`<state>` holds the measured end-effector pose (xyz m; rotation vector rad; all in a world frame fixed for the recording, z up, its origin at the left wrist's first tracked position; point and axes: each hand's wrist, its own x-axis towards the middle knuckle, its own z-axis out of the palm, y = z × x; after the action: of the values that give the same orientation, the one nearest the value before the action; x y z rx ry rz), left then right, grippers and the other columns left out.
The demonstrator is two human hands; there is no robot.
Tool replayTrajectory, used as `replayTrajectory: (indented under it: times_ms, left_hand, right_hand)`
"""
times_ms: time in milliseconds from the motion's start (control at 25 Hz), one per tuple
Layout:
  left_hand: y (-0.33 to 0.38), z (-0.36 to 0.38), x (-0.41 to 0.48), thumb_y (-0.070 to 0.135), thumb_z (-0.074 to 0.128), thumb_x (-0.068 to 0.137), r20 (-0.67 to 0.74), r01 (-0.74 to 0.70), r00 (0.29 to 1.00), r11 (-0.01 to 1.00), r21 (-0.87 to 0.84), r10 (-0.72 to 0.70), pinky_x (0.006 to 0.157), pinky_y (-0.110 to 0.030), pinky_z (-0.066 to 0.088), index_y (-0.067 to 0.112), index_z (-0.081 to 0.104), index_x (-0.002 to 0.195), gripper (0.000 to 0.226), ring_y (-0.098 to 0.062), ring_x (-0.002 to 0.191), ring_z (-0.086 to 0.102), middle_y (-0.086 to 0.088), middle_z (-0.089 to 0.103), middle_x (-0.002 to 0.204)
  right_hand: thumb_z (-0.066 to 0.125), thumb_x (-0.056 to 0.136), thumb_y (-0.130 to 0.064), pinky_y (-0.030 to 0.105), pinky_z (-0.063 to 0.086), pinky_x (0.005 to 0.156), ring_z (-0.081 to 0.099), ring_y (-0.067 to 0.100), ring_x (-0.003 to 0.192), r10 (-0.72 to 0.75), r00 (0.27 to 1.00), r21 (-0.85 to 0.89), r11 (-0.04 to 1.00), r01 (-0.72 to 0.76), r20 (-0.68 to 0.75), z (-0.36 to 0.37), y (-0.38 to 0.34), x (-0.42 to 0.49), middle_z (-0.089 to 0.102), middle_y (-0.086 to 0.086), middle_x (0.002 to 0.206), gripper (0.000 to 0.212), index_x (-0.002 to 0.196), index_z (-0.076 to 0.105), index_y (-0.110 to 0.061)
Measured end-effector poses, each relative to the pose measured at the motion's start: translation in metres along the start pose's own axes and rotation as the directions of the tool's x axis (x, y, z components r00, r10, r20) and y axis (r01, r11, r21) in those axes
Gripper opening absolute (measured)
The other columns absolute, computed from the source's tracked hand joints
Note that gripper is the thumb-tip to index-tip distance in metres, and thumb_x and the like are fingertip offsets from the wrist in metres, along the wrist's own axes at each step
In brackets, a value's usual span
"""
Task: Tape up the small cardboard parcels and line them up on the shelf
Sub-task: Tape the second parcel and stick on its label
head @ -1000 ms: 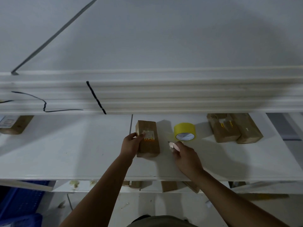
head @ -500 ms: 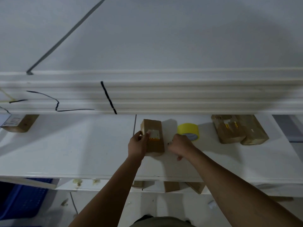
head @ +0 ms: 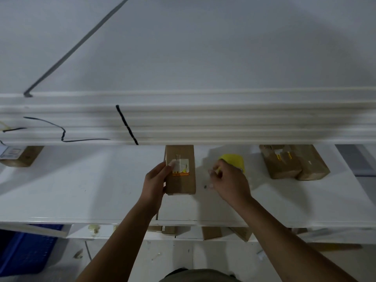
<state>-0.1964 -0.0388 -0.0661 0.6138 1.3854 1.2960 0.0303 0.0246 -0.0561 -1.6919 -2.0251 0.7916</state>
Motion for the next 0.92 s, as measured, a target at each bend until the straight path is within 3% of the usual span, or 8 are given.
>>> replayTrajectory:
  times_ms: [40, 120, 400, 480, 560, 640, 760, 920]
  left_hand:
    - [0.002, 0.0, -0.004, 0.044, 0.069, 0.099, 0.013, -0.011, 1.0, 1.0, 0.009, 0.011, 0.084, -0.052, 0.065, 0.026, 0.078, 0.121, 0.03, -0.027, 0.105, 0.076, -0.011, 0.078, 0.113]
    - [0.004, 0.005, -0.01, 0.047, 0.07, 0.097, 0.026, -0.028, 0.999, 0.999, 0.02, 0.028, 0.084, -0.052, 0.065, 0.03, 0.077, 0.123, 0.032, -0.025, 0.105, 0.077, -0.008, 0.078, 0.115]
    - [0.011, 0.025, -0.026, 0.049, 0.071, 0.094, -0.023, -0.106, 0.994, 0.994, 0.026, 0.107, 0.083, -0.049, 0.066, 0.033, 0.074, 0.129, 0.039, -0.024, 0.104, 0.078, -0.003, 0.08, 0.115]
    - [0.007, 0.034, -0.031, 0.047, 0.07, 0.096, -0.018, -0.098, 0.995, 0.995, 0.004, 0.098, 0.088, -0.055, 0.065, 0.031, 0.073, 0.13, 0.037, -0.028, 0.106, 0.077, -0.006, 0.079, 0.116]
    - [0.002, 0.045, -0.038, 0.043, 0.066, 0.102, -0.024, -0.08, 0.997, 0.997, -0.02, 0.08, 0.092, -0.06, 0.062, 0.031, 0.072, 0.131, 0.032, -0.032, 0.109, 0.076, -0.011, 0.077, 0.119]
    - [0.001, 0.052, -0.044, 0.039, 0.064, 0.104, -0.029, -0.099, 0.995, 0.995, -0.025, 0.099, 0.093, -0.059, 0.062, 0.032, 0.069, 0.135, 0.032, -0.032, 0.111, 0.075, -0.012, 0.075, 0.122]
    - [0.014, 0.051, -0.05, 0.034, 0.069, 0.102, -0.006, -0.179, 0.984, 0.984, -0.012, 0.179, 0.082, -0.047, 0.067, 0.046, 0.071, 0.128, 0.029, -0.024, 0.106, 0.077, -0.005, 0.077, 0.115]
    - [0.027, 0.037, -0.049, 0.046, 0.066, 0.1, 0.087, -0.146, 0.986, 0.989, 0.034, 0.142, 0.087, -0.05, 0.065, 0.039, 0.07, 0.134, 0.035, -0.028, 0.109, 0.076, -0.009, 0.075, 0.119]
  right_hand:
    - [0.064, 0.101, -0.037, 0.046, 0.063, 0.071, 0.073, 0.019, 0.086, 0.021, 0.999, 0.27, 0.963, -0.013, -0.03, 0.001, -0.007, 0.0, 0.069, -0.007, 0.096, 0.019, 0.116, 0.065, -0.026]
    - [0.067, 0.101, -0.032, 0.048, 0.064, 0.08, 0.072, 0.013, 0.093, 0.021, 1.0, 0.544, 0.839, -0.015, -0.005, 0.001, -0.021, 0.0, 0.067, -0.013, 0.107, 0.028, 0.129, 0.067, -0.03]
    - [0.077, 0.095, -0.028, 0.045, 0.063, 0.088, 0.079, 0.014, 0.09, 0.169, 0.983, 0.736, 0.674, -0.058, -0.077, 0.022, -0.031, -0.008, 0.081, -0.007, 0.093, 0.005, 0.097, 0.081, -0.031]
    - [0.076, 0.095, -0.03, 0.045, 0.062, 0.086, 0.078, 0.018, 0.091, 0.294, 0.955, 0.818, 0.559, -0.133, -0.045, 0.028, -0.037, -0.01, 0.08, -0.006, 0.089, 0.008, 0.087, 0.076, -0.031]
    - [0.069, 0.1, -0.035, 0.039, 0.056, 0.077, 0.071, 0.012, 0.084, 0.35, 0.932, 0.803, 0.58, -0.142, -0.088, 0.033, -0.041, -0.01, 0.073, -0.013, 0.081, 0.02, 0.081, 0.064, -0.03]
    - [0.058, 0.106, -0.039, 0.041, 0.053, 0.079, 0.066, 0.017, 0.088, 0.352, 0.935, 0.796, 0.578, -0.182, -0.042, 0.036, -0.041, -0.009, 0.07, -0.004, 0.088, 0.023, 0.086, 0.056, -0.027]
    - [0.047, 0.112, -0.032, 0.044, 0.051, 0.091, 0.066, 0.025, 0.103, 0.299, 0.95, 0.839, 0.492, -0.234, 0.09, 0.033, -0.033, -0.012, 0.068, 0.019, 0.123, 0.02, 0.109, 0.062, -0.018]
    - [0.05, 0.108, -0.038, 0.051, 0.051, 0.098, 0.07, 0.025, 0.109, 0.163, 0.959, 0.94, 0.216, -0.264, 0.232, 0.022, -0.034, -0.024, 0.074, 0.01, 0.126, 0.036, 0.128, 0.07, -0.017]
